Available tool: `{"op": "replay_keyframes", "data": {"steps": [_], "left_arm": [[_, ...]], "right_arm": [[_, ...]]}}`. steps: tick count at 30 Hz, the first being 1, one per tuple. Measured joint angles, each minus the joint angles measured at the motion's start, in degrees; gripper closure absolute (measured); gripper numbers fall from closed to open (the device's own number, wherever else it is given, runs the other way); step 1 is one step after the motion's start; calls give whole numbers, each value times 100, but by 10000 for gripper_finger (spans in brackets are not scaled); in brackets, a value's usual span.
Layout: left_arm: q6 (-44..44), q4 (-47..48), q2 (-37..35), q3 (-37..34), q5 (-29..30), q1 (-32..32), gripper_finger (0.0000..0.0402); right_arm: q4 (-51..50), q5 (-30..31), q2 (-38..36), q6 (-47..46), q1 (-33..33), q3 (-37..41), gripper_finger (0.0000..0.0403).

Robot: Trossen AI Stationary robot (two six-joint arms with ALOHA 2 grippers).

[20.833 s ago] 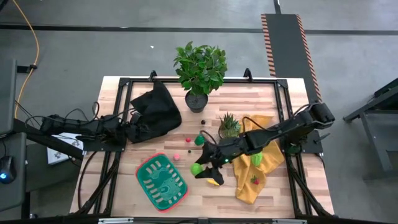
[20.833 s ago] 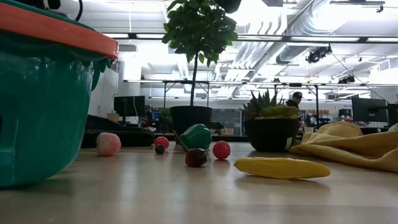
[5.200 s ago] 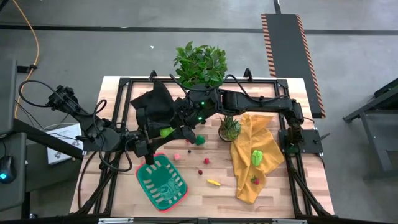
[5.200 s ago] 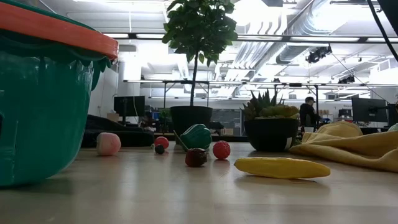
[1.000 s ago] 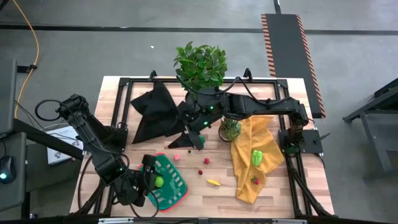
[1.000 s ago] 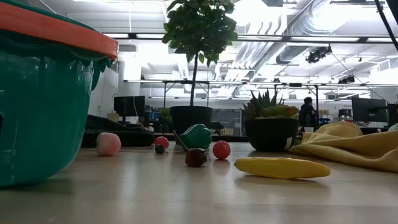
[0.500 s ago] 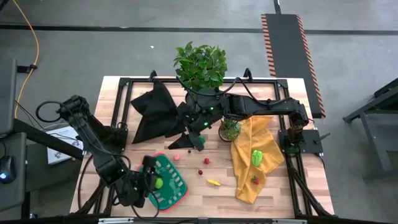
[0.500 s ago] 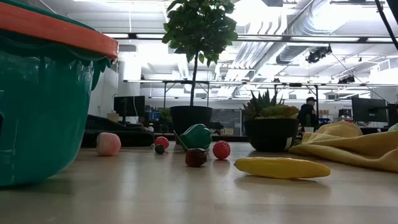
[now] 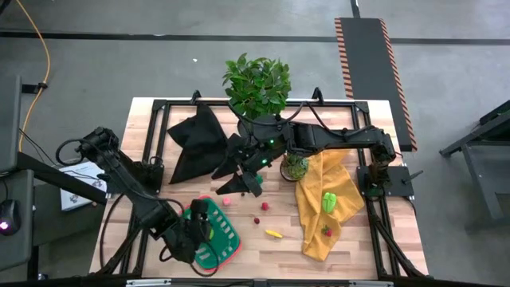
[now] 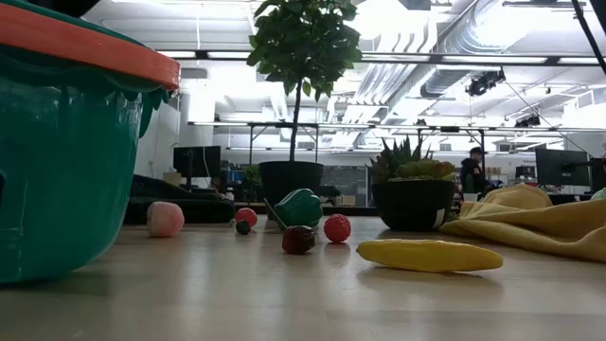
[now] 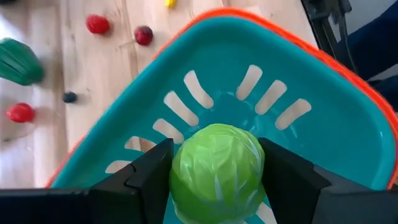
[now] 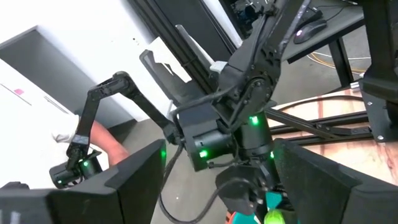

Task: Pick and placing Produce into tupperware
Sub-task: Put the green cabbage into the blue basket, then put the green starfruit into the blue basket

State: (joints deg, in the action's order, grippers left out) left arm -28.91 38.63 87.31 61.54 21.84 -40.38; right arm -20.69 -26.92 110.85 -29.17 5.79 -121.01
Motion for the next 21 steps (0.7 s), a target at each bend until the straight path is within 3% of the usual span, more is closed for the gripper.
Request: {"op": "replay_keyframes", "data": {"steps": [8, 21], "left_arm": [[-23, -54, 43, 0, -226, 0, 192], [-252, -160, 43, -2, -218, 0, 149]], "right_arm": [[-2, 0, 0, 46, 67, 0, 116], [-2, -1, 2, 81, 76, 0, 116]]}}
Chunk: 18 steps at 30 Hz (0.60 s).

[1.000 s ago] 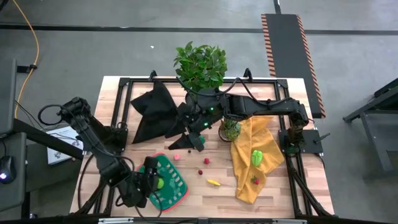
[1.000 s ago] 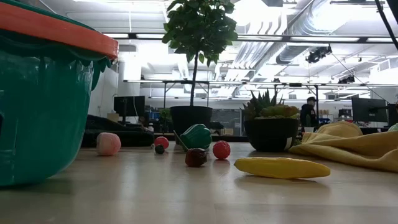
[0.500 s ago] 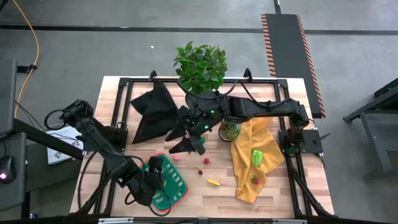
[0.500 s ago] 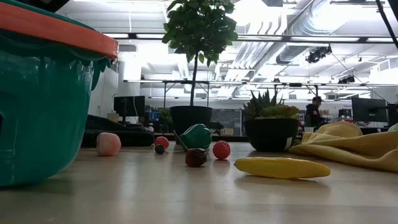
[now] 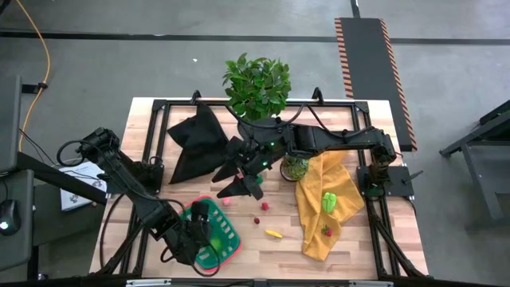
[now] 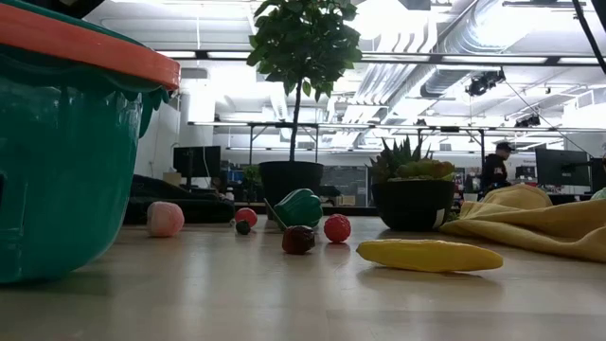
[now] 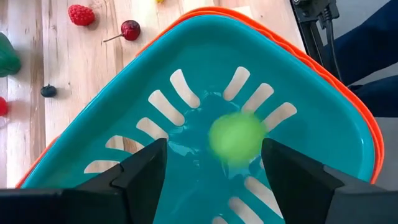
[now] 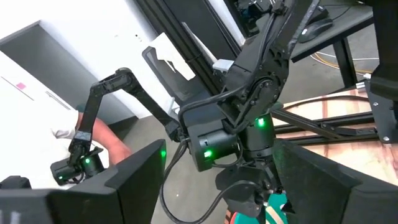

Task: Pick and placing Produce into tupperware
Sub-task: Put the green starfruit into the blue basket

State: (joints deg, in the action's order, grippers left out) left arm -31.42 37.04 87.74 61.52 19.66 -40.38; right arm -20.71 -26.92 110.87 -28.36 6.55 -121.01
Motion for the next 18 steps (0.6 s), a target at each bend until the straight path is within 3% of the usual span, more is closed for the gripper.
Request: {"op": "replay_keyframes", "data": {"steps": [7, 13, 18], "left_arm": [[57, 71, -2, 0, -65, 118, 157], [169, 516, -46, 253, -501, 415, 181], [521, 1108, -228, 675, -512, 593, 204]], "right_arm": [[-321, -369, 0, -12, -27, -2, 116], [-1648, -527, -152, 271, -92, -2, 116], [-2676, -290, -293, 599, -67, -4, 116]]}}
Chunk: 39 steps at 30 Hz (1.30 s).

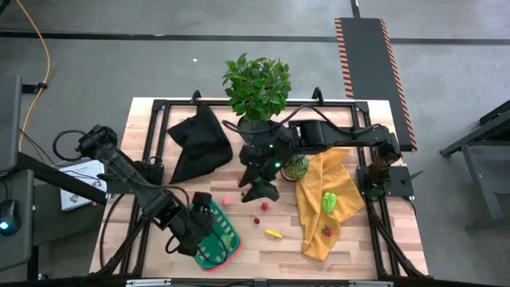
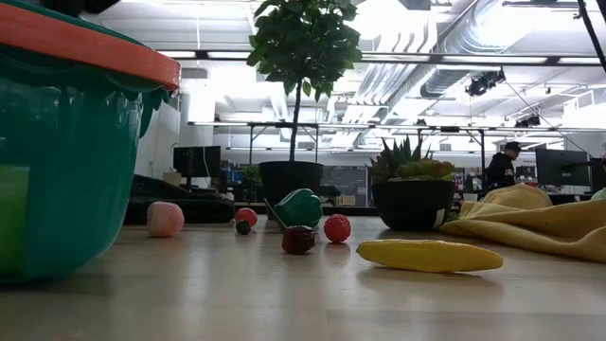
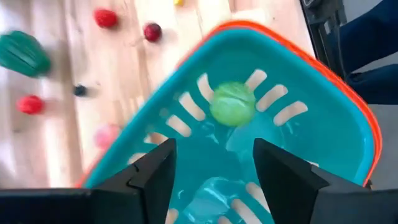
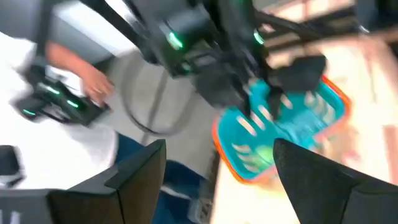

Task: Pick and placing Produce into tupperware
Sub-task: Put the green starfruit into the blue basket

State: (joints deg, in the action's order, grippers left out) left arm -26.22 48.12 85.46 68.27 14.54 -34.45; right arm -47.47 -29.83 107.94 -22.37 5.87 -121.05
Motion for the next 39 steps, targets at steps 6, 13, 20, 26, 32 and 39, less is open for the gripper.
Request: {"op": "replay_keyframes", "data": {"steps": [6, 13, 20, 26, 32, 39], "left_arm": [[44, 632, -654, 210, 289, 32, 229], [-426, 918, -1711, 231, 1015, 32, 243], [-716, 1230, -2324, 231, 1480, 32, 243], [-905, 1665, -2457, 227, 1700, 32, 243], [-905, 1681, -2454, 227, 1762, 32, 245], [-897, 1681, -2454, 227, 1810, 32, 245]], "right_arm": [[-1276, 773, -63, 401, 204, -4, 116], [-2088, 1743, -67, 641, 550, -4, 116], [-2653, 2301, -68, 416, 734, 4, 116], [-2828, 2929, -68, 16, 1017, 4, 116], [-2841, 3473, -68, -581, 1318, 4, 116], [-2810, 3973, -68, -1379, 1741, 4, 116]]}}
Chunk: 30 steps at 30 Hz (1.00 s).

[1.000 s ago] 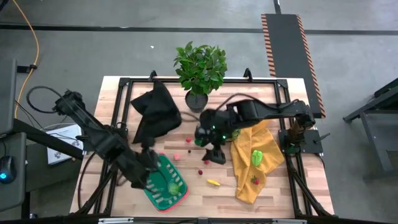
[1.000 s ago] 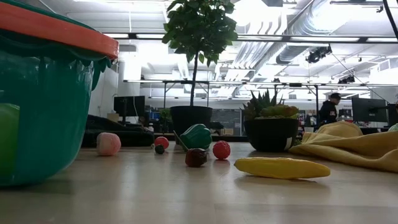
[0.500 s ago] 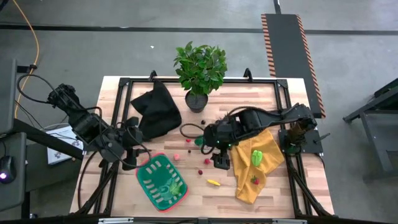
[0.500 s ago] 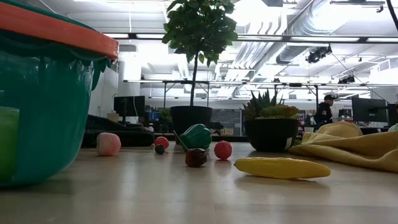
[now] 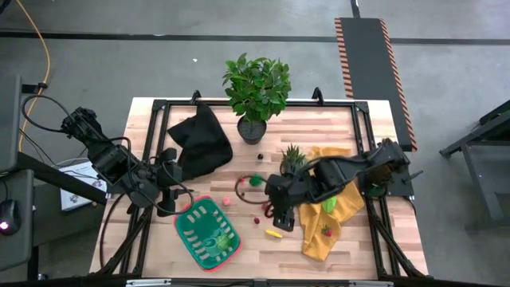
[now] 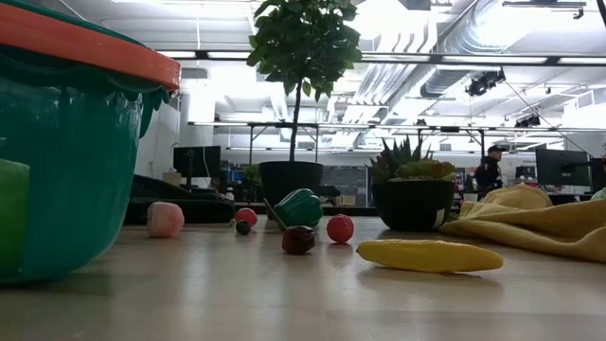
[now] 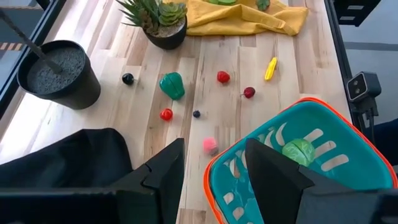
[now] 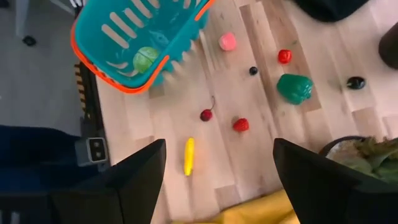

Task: Pick and placing Produce into tupperware
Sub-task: Put the green starfruit into the blue basket

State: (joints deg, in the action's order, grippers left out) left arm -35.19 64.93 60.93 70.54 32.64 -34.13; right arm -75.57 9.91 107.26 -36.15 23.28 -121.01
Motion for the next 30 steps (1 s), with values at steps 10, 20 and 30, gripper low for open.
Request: {"op": "replay_keyframes", "data": {"steps": [10, 20, 30], "left_arm": [[0, -4, 0, 0, 110, 0, 245], [23, -1, 2, 0, 129, 0, 245], [-86, 2, 2, 0, 96, 0, 245]], "right_arm": [[554, 474, -26, -1185, 671, 2, 117], [1442, -482, -778, 287, -784, 2, 150], [624, 295, -2602, 471, -1458, 0, 153]]}}
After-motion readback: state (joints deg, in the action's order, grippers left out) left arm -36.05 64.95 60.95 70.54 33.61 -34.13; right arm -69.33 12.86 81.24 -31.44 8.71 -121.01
